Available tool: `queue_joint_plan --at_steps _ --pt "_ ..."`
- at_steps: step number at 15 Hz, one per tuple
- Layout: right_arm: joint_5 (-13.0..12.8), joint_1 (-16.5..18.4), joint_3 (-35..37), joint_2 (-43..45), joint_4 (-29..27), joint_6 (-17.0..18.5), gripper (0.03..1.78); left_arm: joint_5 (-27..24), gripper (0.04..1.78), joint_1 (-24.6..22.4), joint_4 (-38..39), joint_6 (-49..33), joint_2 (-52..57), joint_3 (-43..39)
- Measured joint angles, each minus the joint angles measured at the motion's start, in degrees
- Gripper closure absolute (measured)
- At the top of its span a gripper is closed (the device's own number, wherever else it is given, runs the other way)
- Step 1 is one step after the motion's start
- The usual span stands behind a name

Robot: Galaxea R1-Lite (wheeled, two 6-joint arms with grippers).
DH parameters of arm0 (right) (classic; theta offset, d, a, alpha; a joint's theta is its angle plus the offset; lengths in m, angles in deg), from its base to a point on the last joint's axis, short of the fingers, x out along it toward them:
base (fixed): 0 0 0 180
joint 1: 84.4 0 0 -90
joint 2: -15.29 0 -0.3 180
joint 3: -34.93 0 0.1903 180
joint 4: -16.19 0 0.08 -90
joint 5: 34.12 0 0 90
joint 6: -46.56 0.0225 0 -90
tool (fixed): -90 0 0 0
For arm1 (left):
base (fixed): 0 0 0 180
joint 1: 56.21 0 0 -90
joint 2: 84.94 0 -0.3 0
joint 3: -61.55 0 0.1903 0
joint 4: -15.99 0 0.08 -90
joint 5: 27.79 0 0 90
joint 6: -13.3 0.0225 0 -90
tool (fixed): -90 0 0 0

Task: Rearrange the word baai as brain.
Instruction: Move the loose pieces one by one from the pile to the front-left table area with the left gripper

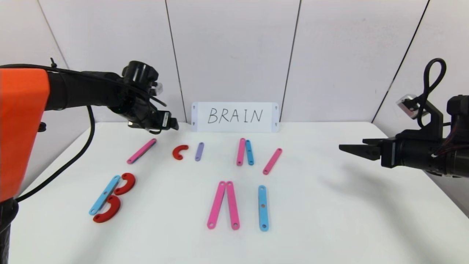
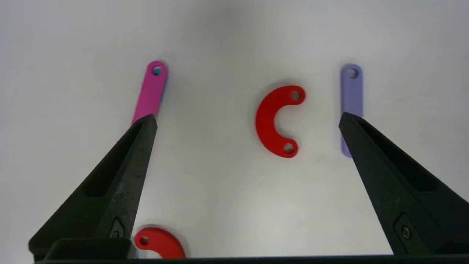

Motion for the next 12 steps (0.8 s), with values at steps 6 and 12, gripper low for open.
queue_joint_plan --at_steps 6,12 --pt "0.0 -0.02 0.01 -0.02 0.02 0.02 0.08 -0.88 0.08 -8.45 0.24 3.91 -4.58 1.46" --pt "-0.06 -0.02 0.0 -0.26 0.0 0.0 0.08 -6.58 0.08 -13.0 -0.06 4.95 -8.39 3.12"
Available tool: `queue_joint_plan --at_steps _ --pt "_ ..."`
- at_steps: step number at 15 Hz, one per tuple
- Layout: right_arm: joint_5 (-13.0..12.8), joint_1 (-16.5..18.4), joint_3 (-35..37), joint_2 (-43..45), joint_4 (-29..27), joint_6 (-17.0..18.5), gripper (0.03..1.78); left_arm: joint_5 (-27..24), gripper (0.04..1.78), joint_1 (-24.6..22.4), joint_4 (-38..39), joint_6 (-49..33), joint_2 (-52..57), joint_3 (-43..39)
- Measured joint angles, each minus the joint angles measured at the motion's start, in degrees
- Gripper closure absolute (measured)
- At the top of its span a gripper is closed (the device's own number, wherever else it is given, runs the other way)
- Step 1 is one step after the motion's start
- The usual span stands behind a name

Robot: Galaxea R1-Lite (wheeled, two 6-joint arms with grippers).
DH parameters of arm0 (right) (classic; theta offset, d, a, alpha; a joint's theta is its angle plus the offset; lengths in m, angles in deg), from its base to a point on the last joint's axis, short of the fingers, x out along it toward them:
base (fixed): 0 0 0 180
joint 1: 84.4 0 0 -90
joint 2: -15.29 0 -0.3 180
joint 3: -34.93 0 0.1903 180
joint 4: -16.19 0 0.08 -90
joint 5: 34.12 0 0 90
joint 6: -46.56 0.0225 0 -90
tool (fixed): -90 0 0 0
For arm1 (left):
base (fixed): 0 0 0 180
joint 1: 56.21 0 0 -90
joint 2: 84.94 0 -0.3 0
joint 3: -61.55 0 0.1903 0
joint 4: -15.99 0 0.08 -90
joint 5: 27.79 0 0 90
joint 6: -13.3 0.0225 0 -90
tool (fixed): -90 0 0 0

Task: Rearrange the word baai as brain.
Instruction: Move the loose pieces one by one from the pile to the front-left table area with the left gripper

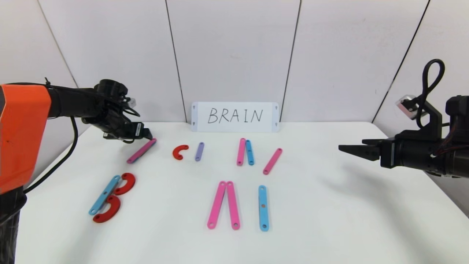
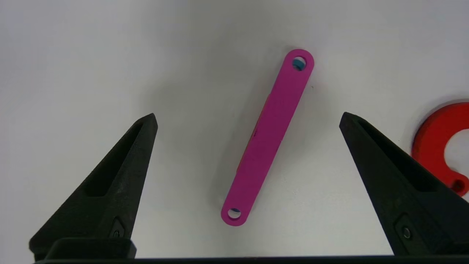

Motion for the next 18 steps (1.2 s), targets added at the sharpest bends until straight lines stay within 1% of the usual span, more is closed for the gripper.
queue_joint_plan --at_steps 4,6,8,16,18 --pt "-0.09 0.0 -0.07 -0.38 0.02 -0.11 0.08 -0.1 0.08 -1.34 0.22 0.09 -2.86 0.52" --pt "-0.09 -0.01 -0.07 -0.6 0.02 -0.15 0.08 -0.99 0.08 -1.82 0.28 -0.02 -3.8 0.6" --pt "-0.09 -0.04 -0.16 -0.88 0.0 -0.2 0.08 -2.22 0.08 -1.88 0.33 -0.02 -4.16 0.63" --pt "-0.2 -0.09 -0.18 -1.23 0.02 -0.17 0.08 -2.34 0.09 -1.93 -0.22 -0.05 -4.24 0.07" --pt "-0.2 -0.09 -0.18 -1.23 0.02 -0.22 0.08 -2.23 0.15 -1.93 -1.51 0.06 -3.89 -0.15"
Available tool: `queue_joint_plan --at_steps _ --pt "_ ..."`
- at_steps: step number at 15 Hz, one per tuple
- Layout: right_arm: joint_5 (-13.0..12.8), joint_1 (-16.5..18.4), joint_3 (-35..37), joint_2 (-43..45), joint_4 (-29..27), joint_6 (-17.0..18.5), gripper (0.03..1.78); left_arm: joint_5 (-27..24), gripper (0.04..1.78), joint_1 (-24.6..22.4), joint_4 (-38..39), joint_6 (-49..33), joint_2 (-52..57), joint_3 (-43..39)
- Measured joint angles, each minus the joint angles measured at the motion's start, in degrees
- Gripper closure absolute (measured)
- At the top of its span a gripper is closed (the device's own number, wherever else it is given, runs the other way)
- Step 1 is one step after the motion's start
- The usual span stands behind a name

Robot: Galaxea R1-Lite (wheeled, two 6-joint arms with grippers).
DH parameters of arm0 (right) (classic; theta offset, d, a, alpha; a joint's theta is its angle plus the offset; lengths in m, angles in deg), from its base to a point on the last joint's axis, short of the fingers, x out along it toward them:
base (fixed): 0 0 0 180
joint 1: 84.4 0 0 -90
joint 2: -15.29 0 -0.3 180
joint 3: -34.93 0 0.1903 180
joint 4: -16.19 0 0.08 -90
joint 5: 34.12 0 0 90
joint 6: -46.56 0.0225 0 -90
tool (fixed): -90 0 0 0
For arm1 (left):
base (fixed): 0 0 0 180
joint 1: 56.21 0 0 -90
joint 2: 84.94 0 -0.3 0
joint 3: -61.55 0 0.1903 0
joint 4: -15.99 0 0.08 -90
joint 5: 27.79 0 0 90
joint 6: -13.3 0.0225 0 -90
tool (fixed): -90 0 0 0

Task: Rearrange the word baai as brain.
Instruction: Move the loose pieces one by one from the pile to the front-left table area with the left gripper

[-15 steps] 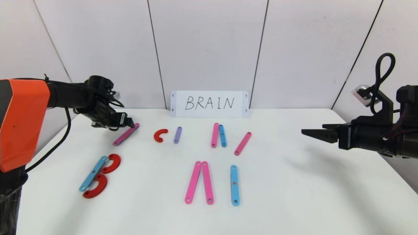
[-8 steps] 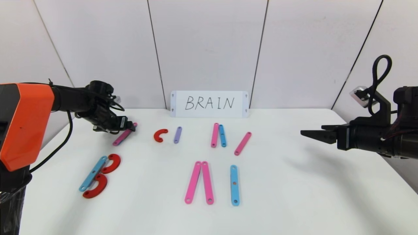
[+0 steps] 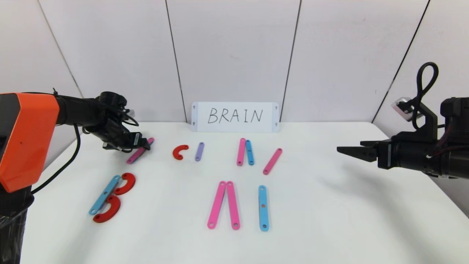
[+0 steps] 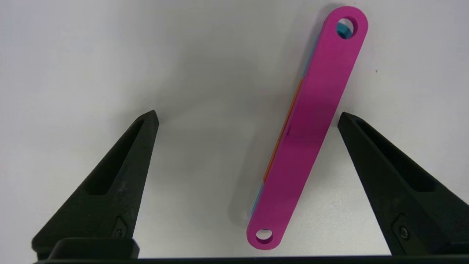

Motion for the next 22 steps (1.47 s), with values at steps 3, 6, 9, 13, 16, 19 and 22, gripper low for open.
queue_joint_plan --at_steps 3,6,9,13,16,19,22 --pt "0.0 0.0 0.0 0.0 0.0 0.05 0.08 0.01 0.45 0.05 -2.32 -0.09 0.44 -0.02" --pt "0.0 0.0 0.0 0.0 0.0 0.05 0.08 -0.05 0.97 0.22 -2.4 -0.15 0.45 -0.02" --pt "0.0 0.0 0.02 0.0 0.0 -0.01 0.08 -0.18 1.44 0.44 -2.57 -0.26 0.56 -0.16" --pt "0.0 0.0 0.02 0.0 0.0 0.02 0.08 -0.3 1.52 1.13 -6.79 -1.02 2.27 -0.41" --pt "-0.05 0.0 0.02 0.0 0.0 -0.01 0.08 -0.44 1.52 3.0 -9.9 -2.85 6.05 -1.65" --pt "-0.05 0.0 0.02 0.0 0.0 -0.01 0.08 -0.35 1.52 6.46 -11.72 -6.97 11.43 -5.51" --pt "0.0 0.0 0.09 0.02 0.0 -0.06 0.08 0.12 1.52 9.58 -12.5 -11.68 16.76 -12.02"
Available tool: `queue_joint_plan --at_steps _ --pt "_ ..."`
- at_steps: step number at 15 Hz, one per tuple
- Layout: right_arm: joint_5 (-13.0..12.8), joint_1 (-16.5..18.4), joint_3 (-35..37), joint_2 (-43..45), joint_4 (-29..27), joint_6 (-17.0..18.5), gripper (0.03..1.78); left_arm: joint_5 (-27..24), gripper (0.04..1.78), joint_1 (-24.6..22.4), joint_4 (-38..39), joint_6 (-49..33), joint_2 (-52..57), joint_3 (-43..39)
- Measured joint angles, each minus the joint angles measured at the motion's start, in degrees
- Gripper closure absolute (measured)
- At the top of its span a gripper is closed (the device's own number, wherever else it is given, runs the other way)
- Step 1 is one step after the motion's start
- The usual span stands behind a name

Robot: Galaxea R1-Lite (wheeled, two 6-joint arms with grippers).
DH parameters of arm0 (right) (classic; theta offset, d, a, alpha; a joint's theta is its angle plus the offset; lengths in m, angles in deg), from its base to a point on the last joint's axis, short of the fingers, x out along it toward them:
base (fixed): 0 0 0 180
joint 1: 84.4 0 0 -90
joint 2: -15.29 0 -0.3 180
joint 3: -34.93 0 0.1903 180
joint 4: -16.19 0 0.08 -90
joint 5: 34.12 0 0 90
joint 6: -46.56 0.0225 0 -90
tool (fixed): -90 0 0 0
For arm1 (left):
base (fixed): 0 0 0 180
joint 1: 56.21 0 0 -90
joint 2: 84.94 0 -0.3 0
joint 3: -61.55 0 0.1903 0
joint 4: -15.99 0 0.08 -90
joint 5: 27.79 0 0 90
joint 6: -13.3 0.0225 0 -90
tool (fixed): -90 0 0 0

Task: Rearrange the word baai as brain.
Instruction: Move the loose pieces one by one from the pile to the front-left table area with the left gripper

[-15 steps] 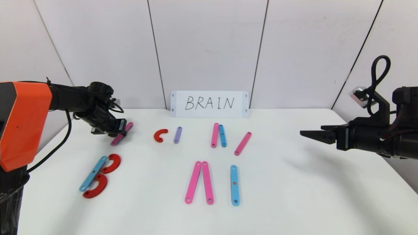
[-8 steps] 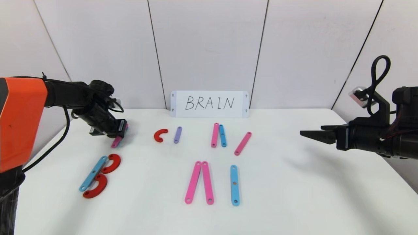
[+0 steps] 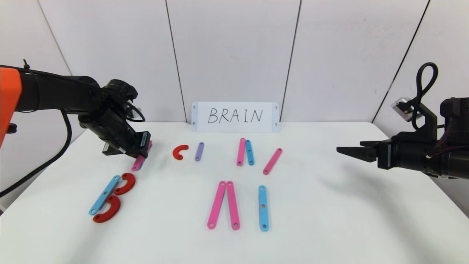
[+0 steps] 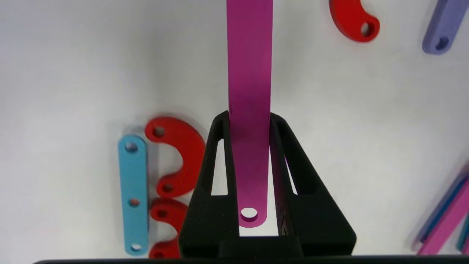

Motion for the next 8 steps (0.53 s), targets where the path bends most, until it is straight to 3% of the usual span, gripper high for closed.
queue_joint_plan --at_steps 3,8 --pt "0.02 -0.04 0.1 -0.02 -0.02 0.0 0.08 1.54 1.52 2.91 0.45 -4.55 3.86 -6.75" --pt "0.02 -0.06 0.11 -0.09 0.0 0.02 0.08 4.41 1.52 6.29 4.85 -5.32 6.81 -18.14"
